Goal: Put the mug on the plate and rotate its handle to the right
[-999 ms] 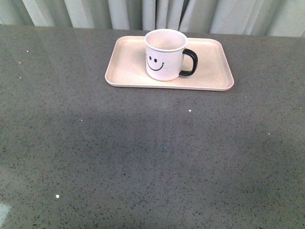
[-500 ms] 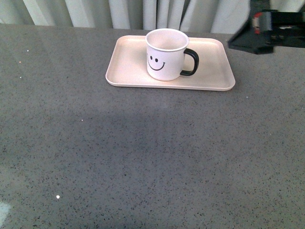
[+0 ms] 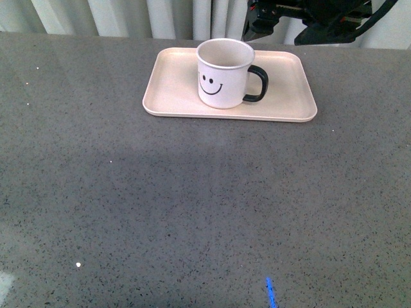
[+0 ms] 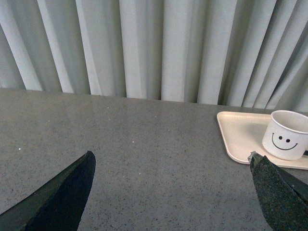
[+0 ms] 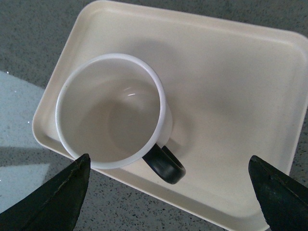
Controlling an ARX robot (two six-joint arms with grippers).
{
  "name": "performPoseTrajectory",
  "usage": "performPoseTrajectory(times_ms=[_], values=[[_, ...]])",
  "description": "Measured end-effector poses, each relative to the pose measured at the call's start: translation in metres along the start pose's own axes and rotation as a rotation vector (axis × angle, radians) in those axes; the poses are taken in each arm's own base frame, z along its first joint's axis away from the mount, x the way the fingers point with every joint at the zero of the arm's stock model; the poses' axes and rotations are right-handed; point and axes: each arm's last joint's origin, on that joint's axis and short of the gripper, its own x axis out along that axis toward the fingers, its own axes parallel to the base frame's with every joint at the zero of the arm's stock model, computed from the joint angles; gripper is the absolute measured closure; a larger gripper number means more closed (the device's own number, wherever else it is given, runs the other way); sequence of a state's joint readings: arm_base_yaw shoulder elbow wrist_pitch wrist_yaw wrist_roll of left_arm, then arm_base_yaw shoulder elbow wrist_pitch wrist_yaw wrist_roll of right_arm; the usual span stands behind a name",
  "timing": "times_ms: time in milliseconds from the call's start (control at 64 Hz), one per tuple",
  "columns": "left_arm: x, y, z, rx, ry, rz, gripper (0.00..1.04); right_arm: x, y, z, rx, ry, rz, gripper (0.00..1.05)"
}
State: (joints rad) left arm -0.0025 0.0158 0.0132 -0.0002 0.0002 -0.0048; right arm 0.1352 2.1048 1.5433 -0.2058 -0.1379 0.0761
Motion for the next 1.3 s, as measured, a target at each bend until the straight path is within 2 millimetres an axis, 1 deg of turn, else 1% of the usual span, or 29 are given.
performPoseTrajectory(times_ms=[172, 297, 562, 703, 952, 1031, 1093, 1124, 1171, 1296], values=[[0.000, 0.000, 0.000, 0.000, 0.000, 0.000, 0.09, 0.024, 0.002, 0.001, 0.016, 0.052, -0.011, 0.09], [0.000, 0.000, 0.000, 0.000, 0.000, 0.000, 0.09, 0.035, 0.003, 0.003, 0.013, 0.070, -0.025, 0.09], [0.000, 0.000, 0.000, 0.000, 0.000, 0.000, 0.09, 0.049, 0.008, 0.014, 0.005, 0.082, -0.031, 0.09], [0.000, 0.000, 0.000, 0.000, 0.000, 0.000, 0.09, 0.058, 0.008, 0.014, 0.005, 0.102, -0.046, 0.09], [0.000, 0.000, 0.000, 0.000, 0.000, 0.000, 0.09, 0.065, 0.008, 0.016, 0.004, 0.109, -0.054, 0.10], [0.000, 0.000, 0.000, 0.000, 0.000, 0.000, 0.09, 0.066, 0.008, 0.017, 0.004, 0.112, -0.054, 0.19], [0.000, 0.000, 0.000, 0.000, 0.000, 0.000, 0.09, 0.067, 0.009, 0.017, 0.003, 0.113, -0.054, 0.29], [0.000, 0.000, 0.000, 0.000, 0.000, 0.000, 0.09, 0.068, 0.008, 0.017, 0.003, 0.113, -0.056, 0.32], [0.000, 0.000, 0.000, 0.000, 0.000, 0.000, 0.09, 0.068, 0.008, 0.018, 0.003, 0.115, -0.060, 0.41], [0.000, 0.000, 0.000, 0.000, 0.000, 0.000, 0.09, 0.069, 0.008, 0.019, 0.003, 0.116, -0.065, 0.58]])
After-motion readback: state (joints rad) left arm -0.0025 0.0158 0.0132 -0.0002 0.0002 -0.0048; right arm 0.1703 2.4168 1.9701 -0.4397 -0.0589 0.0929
